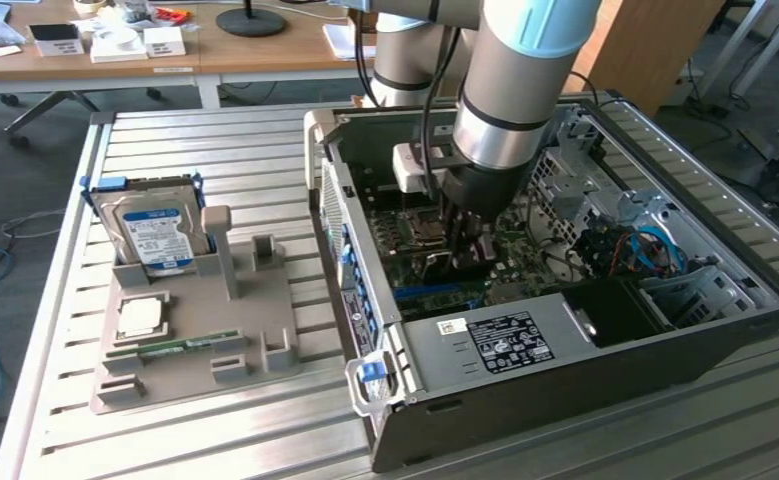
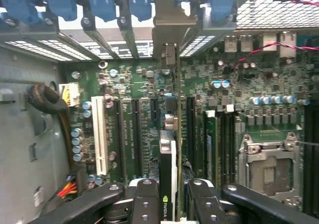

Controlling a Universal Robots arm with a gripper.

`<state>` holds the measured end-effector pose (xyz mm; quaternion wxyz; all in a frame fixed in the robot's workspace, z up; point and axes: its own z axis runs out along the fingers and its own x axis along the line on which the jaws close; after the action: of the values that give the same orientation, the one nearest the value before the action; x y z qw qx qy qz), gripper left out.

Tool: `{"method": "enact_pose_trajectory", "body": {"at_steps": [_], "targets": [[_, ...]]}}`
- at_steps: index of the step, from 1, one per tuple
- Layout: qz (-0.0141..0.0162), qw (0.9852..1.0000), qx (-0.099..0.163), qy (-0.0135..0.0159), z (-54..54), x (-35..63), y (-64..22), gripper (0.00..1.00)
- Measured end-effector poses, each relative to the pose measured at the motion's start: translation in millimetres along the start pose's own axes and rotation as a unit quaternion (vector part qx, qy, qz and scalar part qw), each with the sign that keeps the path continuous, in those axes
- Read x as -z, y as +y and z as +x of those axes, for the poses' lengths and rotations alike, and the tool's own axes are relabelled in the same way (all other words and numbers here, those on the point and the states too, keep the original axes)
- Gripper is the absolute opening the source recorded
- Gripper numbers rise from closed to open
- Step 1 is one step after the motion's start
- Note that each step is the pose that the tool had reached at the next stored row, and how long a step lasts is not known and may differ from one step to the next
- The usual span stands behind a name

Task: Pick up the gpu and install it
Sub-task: 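Insert the gpu into the slot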

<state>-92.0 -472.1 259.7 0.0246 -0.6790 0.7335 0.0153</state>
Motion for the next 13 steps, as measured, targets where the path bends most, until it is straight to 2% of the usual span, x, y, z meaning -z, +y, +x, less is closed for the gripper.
{"method": "enact_pose_trajectory", "body": {"at_steps": [1, 6, 9, 13], "targets": [[-0.0001, 1.0, 0.0, -0.0012, 0.0, 0.0, 0.0, 0.27], [-0.0001, 1.0, 0.0, -0.0013, 0.0, 0.0, -0.1, 0.27], [0.0, 1.0, 0.0, 0.0009, 0.1, -0.7, -0.2, 0.27], [0.0, 1.0, 0.0, 0.0011, 0.1, -0.6, -0.1, 0.27]]}}
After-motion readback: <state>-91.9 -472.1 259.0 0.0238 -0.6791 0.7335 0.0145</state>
